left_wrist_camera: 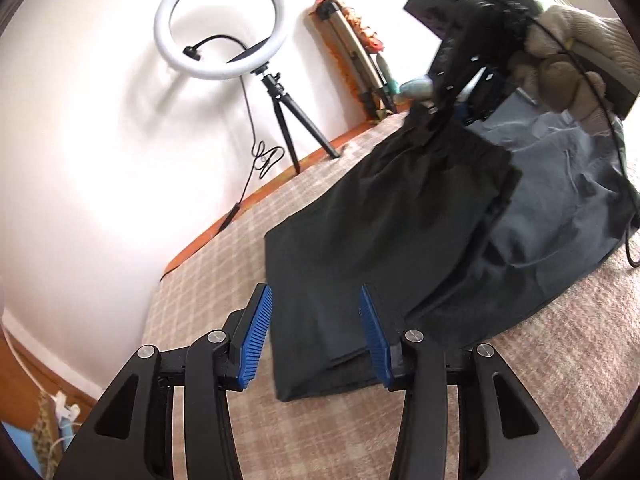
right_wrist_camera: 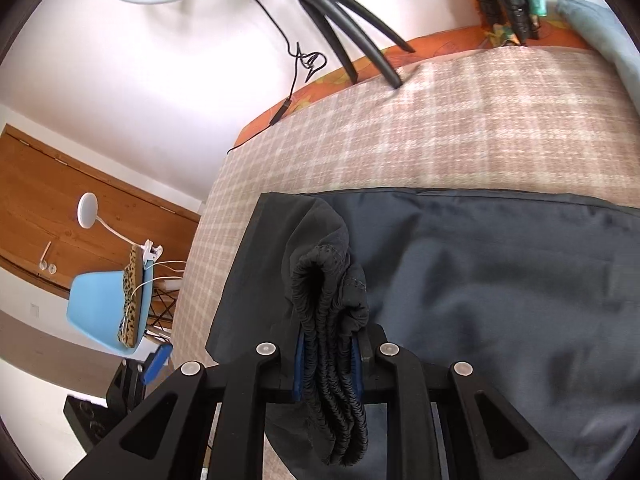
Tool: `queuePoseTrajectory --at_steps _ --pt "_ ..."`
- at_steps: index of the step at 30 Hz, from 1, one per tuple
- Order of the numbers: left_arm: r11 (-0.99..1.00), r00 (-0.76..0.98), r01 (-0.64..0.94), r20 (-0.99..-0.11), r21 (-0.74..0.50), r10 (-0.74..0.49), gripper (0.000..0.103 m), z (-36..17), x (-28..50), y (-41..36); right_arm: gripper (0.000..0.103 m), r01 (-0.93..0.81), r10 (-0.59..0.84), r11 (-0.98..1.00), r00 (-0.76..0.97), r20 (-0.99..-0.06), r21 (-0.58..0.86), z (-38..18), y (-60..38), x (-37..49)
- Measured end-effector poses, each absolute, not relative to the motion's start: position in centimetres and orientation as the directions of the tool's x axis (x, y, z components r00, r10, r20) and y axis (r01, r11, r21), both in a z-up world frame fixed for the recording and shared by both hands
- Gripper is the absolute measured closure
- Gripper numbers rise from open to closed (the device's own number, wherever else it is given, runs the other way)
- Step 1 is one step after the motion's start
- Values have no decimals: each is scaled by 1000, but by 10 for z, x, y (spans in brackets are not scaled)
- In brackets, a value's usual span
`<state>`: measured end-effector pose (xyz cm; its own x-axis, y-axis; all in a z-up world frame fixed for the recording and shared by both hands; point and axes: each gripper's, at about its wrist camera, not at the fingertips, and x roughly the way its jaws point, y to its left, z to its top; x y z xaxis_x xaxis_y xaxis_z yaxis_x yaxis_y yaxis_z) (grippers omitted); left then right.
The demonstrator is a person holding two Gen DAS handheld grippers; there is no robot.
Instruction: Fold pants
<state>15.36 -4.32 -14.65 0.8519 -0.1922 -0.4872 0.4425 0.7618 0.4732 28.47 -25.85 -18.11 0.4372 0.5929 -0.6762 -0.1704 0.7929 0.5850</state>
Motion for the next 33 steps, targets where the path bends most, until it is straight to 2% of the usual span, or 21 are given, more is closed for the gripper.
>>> queuePoseTrajectory --at_steps 5,20,33 --pt "785 838 444 -510 431 -194 59 -148 175 -51 86 -140 549 821 462 -697 554 -167 -307 260" --pt "742 739 577 -606 342 -295 59 -165 181 -133 86 37 367 892 522 -770 450 -146 -464 191" --pt "735 708 602 -633 312 -311 59 -168 179 -156 86 191 201 919 522 -829 344 -151 -565 184"
